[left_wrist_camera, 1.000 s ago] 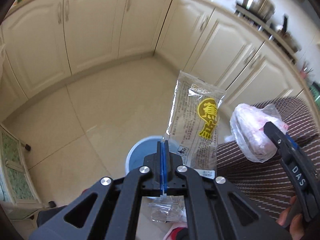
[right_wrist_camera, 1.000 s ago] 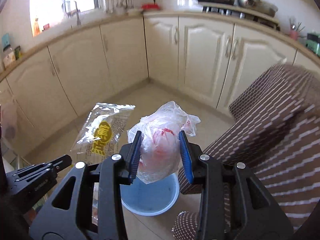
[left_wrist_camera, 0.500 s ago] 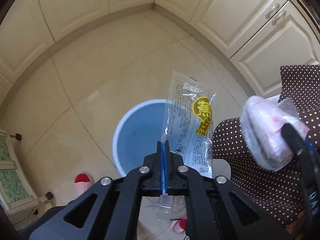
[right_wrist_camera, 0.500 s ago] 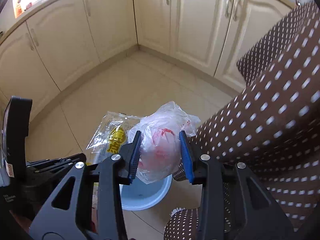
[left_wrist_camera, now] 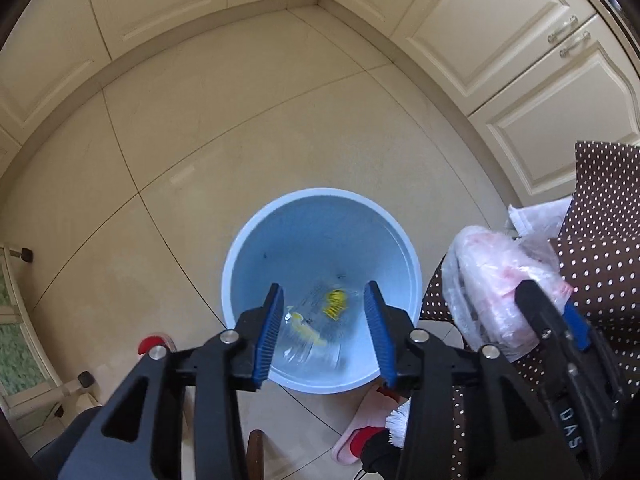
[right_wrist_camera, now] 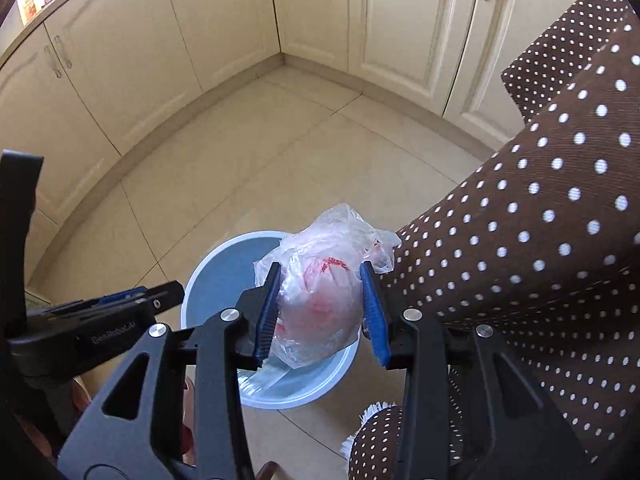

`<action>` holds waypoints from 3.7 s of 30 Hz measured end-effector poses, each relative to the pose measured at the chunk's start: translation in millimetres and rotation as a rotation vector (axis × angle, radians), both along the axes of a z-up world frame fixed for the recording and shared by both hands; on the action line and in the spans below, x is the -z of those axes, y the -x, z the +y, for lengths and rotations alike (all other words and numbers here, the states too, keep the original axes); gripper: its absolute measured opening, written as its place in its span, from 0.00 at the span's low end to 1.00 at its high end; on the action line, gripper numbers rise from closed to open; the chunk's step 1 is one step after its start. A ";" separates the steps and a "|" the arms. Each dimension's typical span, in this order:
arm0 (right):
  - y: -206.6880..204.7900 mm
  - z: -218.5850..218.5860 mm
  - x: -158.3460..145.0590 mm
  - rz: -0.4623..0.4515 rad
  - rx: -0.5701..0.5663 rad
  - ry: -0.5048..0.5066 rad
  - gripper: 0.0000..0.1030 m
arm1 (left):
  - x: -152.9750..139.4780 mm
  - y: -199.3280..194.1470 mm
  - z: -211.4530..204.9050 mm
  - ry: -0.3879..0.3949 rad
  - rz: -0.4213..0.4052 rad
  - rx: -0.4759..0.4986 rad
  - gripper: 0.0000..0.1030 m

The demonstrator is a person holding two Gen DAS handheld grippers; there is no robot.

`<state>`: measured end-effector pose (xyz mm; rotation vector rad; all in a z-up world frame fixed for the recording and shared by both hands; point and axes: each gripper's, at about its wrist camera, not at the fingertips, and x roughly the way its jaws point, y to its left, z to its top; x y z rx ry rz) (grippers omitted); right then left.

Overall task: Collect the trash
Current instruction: 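Open both tools to drop the bags into the bin, then move both open tools back over the table trash, then grasp the yellow-pink wrapped snack with the left tool while the right tool grasps the crushed orange can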

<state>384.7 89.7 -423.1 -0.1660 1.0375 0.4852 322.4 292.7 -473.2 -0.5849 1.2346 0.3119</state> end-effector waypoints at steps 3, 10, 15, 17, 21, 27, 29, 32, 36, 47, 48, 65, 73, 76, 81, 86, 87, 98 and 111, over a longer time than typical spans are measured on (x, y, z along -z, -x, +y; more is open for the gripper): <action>-0.7 5.7 2.8 0.020 -0.011 -0.019 0.39 | -5.7 9.8 3.0 -0.010 -0.007 -0.009 0.43; 5.0 18.7 2.3 0.042 -0.030 -0.060 0.42 | -12.8 4.7 7.0 -0.027 -0.027 -0.026 0.44; 9.1 25.5 -6.6 0.024 -0.035 -0.080 0.51 | -25.2 6.3 10.6 -0.034 -0.058 -0.032 0.45; 9.0 25.5 -11.7 0.012 -0.027 -0.079 0.56 | -29.2 8.4 12.8 -0.044 -0.068 -0.038 0.45; 13.4 20.0 -29.0 -0.013 -0.017 -0.084 0.61 | -46.7 14.6 14.4 -0.052 -0.099 -0.043 0.45; 36.6 3.7 -83.9 -0.133 -0.004 -0.090 0.61 | -94.2 30.4 5.1 -0.098 -0.182 -0.029 0.45; 47.0 -6.9 -111.2 -0.186 0.009 -0.102 0.62 | -119.8 38.7 -5.1 -0.116 -0.232 -0.012 0.45; 67.4 -27.0 -153.0 -0.268 0.037 -0.119 0.63 | -160.8 55.5 -26.8 -0.144 -0.309 0.033 0.46; 98.4 -61.1 -209.5 -0.367 0.076 -0.162 0.65 | -211.6 77.5 -60.0 -0.179 -0.409 0.088 0.47; 169.8 -231.9 -299.6 -0.590 0.403 -0.129 0.72 | -329.4 100.2 -215.6 -0.245 -0.657 0.386 0.60; 172.0 -255.0 -302.1 -0.592 0.458 -0.114 0.73 | -334.7 95.9 -239.8 -0.242 -0.672 0.428 0.61; 75.3 -374.1 -270.4 -0.335 0.645 -0.022 0.78 | -324.0 33.8 -367.6 -0.252 -0.580 0.676 0.63; 71.3 -393.7 -256.9 -0.275 0.660 -0.091 0.59 | -314.0 8.9 -394.0 -0.216 -0.552 0.761 0.63; 82.0 -408.9 -259.2 -0.285 0.678 -0.152 0.56 | -307.4 -2.0 -410.4 -0.188 -0.539 0.806 0.63; 99.6 -425.7 -261.5 -0.302 0.702 -0.221 0.52 | -301.9 -15.6 -436.7 -0.176 -0.517 0.863 0.63; 105.3 -434.7 -262.5 -0.301 0.702 -0.280 0.52 | -299.8 -32.2 -462.0 -0.177 -0.499 0.908 0.63; 105.7 -435.3 -263.0 -0.302 0.702 -0.286 0.52 | -298.1 -36.0 -467.2 -0.175 -0.495 0.917 0.63; 111.2 -430.0 -267.3 -0.315 0.683 -0.293 0.50 | -311.4 -24.9 -460.7 -0.172 -0.572 0.887 0.39; 124.9 -368.7 -279.3 -0.338 0.568 -0.287 0.45 | -337.0 22.1 -380.5 -0.091 -0.653 0.736 0.38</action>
